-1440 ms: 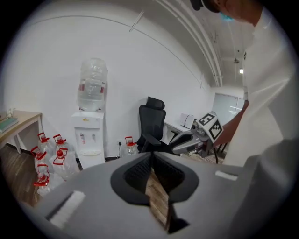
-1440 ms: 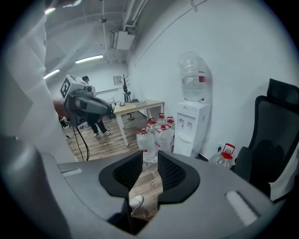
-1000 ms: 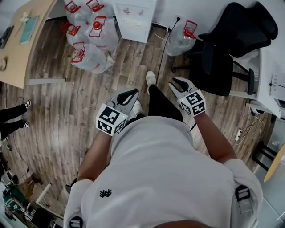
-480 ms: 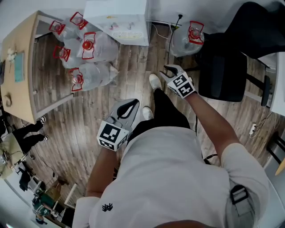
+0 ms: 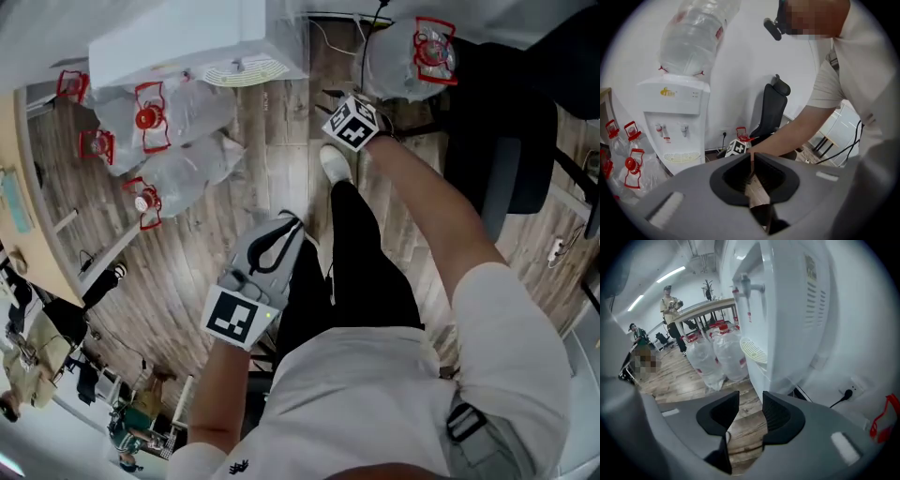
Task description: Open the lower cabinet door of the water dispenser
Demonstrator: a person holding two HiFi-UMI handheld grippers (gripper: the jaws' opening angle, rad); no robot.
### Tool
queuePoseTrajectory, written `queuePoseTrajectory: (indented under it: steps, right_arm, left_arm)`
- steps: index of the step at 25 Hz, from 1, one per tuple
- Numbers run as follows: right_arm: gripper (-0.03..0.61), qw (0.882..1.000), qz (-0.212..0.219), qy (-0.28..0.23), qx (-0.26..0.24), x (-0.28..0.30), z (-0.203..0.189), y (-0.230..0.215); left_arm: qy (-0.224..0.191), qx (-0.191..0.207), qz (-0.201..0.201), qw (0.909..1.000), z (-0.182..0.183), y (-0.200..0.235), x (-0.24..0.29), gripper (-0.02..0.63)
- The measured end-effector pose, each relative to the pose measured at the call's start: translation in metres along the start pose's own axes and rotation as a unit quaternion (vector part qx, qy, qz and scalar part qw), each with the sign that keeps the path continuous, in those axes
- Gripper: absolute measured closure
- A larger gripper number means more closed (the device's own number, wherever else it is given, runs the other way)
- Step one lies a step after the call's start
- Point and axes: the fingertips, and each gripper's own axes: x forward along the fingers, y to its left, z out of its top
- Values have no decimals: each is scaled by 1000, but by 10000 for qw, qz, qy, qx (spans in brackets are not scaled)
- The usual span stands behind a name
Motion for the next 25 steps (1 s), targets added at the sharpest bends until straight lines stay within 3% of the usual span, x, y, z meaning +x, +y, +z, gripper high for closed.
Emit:
queuePoseTrajectory:
  steps: [8, 17, 25]
  right_arm:
    - [420, 9995, -314, 76, 5, 101, 3, -69]
    - [400, 9982, -340, 298, -394, 140, 14, -86]
    - [402, 9974, -653, 285, -98, 143, 16, -88]
  left_arm:
    - [193, 272, -147, 9993, -36, 40, 35, 555]
    - [130, 57, -157, 9998, -59, 59, 32, 555]
    - [-42, -67, -87, 9999, -65, 71, 22, 555]
